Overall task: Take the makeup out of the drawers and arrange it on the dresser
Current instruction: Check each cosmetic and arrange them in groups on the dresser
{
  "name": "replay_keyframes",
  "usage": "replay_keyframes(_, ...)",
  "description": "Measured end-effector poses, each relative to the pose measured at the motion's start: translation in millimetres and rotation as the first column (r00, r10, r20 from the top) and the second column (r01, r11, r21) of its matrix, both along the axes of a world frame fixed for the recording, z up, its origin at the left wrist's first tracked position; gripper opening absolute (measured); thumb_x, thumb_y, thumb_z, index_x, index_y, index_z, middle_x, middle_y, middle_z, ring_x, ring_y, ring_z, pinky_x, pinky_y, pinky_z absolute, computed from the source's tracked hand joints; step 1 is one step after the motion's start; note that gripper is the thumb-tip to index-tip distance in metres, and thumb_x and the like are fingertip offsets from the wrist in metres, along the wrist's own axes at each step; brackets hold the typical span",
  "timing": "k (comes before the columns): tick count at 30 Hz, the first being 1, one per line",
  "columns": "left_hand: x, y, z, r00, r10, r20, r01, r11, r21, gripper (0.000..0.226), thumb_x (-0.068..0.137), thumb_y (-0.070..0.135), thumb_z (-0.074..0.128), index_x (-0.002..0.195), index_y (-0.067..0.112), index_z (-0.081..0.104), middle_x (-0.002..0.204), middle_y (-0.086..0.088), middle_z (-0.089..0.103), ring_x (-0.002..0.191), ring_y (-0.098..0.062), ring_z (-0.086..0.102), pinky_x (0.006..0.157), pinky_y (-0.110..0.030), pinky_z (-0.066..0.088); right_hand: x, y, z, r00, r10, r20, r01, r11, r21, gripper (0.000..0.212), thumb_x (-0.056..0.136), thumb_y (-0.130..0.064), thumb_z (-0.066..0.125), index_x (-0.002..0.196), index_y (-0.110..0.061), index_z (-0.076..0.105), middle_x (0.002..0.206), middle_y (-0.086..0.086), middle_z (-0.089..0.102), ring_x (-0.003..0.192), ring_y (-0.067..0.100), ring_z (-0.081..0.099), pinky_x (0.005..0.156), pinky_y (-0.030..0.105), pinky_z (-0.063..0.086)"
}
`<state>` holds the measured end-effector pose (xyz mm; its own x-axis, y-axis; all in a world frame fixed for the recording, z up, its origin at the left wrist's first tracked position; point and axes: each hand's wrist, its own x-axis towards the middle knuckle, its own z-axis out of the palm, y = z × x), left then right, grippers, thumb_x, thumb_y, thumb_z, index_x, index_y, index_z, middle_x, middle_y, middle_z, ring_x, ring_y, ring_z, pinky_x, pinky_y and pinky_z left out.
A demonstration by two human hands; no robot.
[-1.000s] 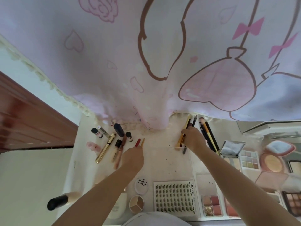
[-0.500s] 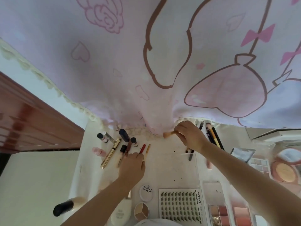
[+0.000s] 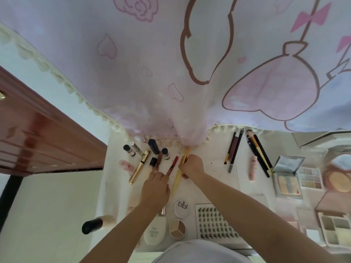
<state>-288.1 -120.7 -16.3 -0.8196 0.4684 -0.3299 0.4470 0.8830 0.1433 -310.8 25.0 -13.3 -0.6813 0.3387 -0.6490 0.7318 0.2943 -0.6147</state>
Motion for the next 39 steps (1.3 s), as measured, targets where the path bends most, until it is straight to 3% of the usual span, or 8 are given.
replay_keyframes(5, 1.6, 10.3, -3.3, 0.996, -0.086, 0.031, 0.085, 0.996, 0.018, 0.035, 0.092, 0.021, 0.035, 0.125, 0.016, 0.044, 0.132, 0.001, 0.044, 0.125, -0.016, 0.035, 0.104, -0.026, 0.029, 4.7, 25.6, 11.9, 0.971, 0.215, -0.11, -0.179, 0.946, 0.269, 0.023, 0.089, -0.021, 0.049, 0.1, -0.002, 0.056, 0.101, 0.015, 0.061, 0.096, 0.029, 0.058, 0.073, 0.028, 0.041)
replay_keyframes(10, 2.9, 23.4, -12.3, 0.97, -0.231, 0.072, 0.234, 0.972, -0.033, 0.051, 0.096, 0.014, 0.028, 0.143, 0.005, 0.013, 0.153, -0.008, 0.011, 0.143, -0.021, 0.005, 0.117, -0.031, 0.009, 5.3, 103.2, 22.4, 0.814, 0.565, 0.136, -0.507, 0.575, 0.643, 0.026, 0.086, -0.002, 0.042, 0.109, -0.004, 0.055, 0.113, 0.013, 0.055, 0.109, 0.029, 0.05, 0.086, 0.034, 0.044)
replay_keyframes(15, 5.2, 31.2, -21.2, 0.956, -0.283, 0.083, 0.29, 0.952, -0.095, 0.058, 0.095, 0.008, 0.021, 0.141, 0.002, -0.013, 0.153, -0.013, -0.016, 0.14, -0.026, -0.018, 0.111, -0.032, -0.015, 9.5, 136.3, 15.7, 0.436, 0.764, 0.475, -0.807, 0.098, 0.583, 0.026, 0.087, -0.006, 0.046, 0.112, -0.007, 0.053, 0.115, 0.01, 0.05, 0.11, 0.026, 0.045, 0.086, 0.033, 0.041)
replay_keyframes(25, 8.0, 35.6, -22.4, 0.963, -0.209, 0.168, 0.217, 0.976, -0.031, 0.063, 0.09, -0.001, 0.021, 0.141, 0.003, -0.016, 0.152, -0.013, -0.02, 0.14, -0.025, -0.02, 0.109, -0.028, -0.014, 1.9, 144.8, 8.0, 0.198, 0.836, 0.512, -0.776, -0.185, 0.603, 0.034, 0.086, -0.002, 0.041, 0.118, -0.01, 0.049, 0.118, 0.006, 0.05, 0.107, 0.022, 0.043, 0.084, 0.03, 0.036)
replay_keyframes(28, 9.0, 35.8, -23.6, 0.967, -0.184, 0.179, 0.189, 0.982, -0.013, 0.062, 0.091, -0.001, 0.019, 0.141, 0.004, -0.016, 0.152, -0.012, -0.021, 0.14, -0.024, -0.021, 0.107, -0.026, -0.015, 2.9, 136.3, 22.0, 0.243, 0.92, 0.307, -0.63, -0.091, 0.771, 0.032, 0.086, 0.0, 0.043, 0.115, -0.007, 0.053, 0.113, 0.008, 0.056, 0.104, 0.024, 0.049, 0.085, 0.031, 0.04)
replay_keyframes(33, 9.4, 34.7, -25.4, 0.968, -0.181, 0.171, 0.185, 0.983, -0.005, 0.061, 0.09, -0.002, 0.019, 0.141, 0.003, -0.016, 0.152, -0.013, -0.02, 0.14, -0.025, -0.021, 0.105, -0.026, -0.017, 16.9, 95.8, 49.1, 0.472, 0.603, -0.643, -0.125, 0.768, 0.629, 0.014, 0.08, -0.002, 0.05, 0.08, 0.006, 0.062, 0.072, 0.014, 0.064, 0.065, 0.02, 0.061, 0.06, 0.02, 0.046)
replay_keyframes(36, 8.6, 34.0, -24.5, 0.966, -0.188, 0.178, 0.193, 0.981, -0.01, 0.059, 0.093, 0.002, 0.019, 0.141, 0.002, -0.016, 0.152, -0.013, -0.02, 0.14, -0.025, -0.02, 0.108, -0.027, -0.016, 20.6, 70.7, 47.2, 0.842, 0.089, -0.532, -0.011, 0.989, 0.149, 0.007, 0.084, -0.001, 0.049, 0.081, -0.001, 0.056, 0.071, 0.011, 0.059, 0.057, 0.006, 0.053, 0.052, 0.008, 0.037)
replay_keyframes(39, 7.4, 33.3, -23.8, 0.964, -0.187, 0.19, 0.192, 0.981, -0.008, 0.056, 0.097, 0.01, 0.019, 0.141, 0.002, -0.015, 0.152, -0.013, -0.019, 0.14, -0.024, -0.02, 0.109, -0.027, -0.014, 19.1, 55.4, 31.2, 0.942, -0.05, -0.331, 0.058, 0.998, 0.014, 0.019, 0.084, -0.006, 0.047, 0.067, -0.016, 0.046, 0.061, 0.004, 0.057, 0.037, -0.002, 0.05, 0.041, 0.01, 0.037)
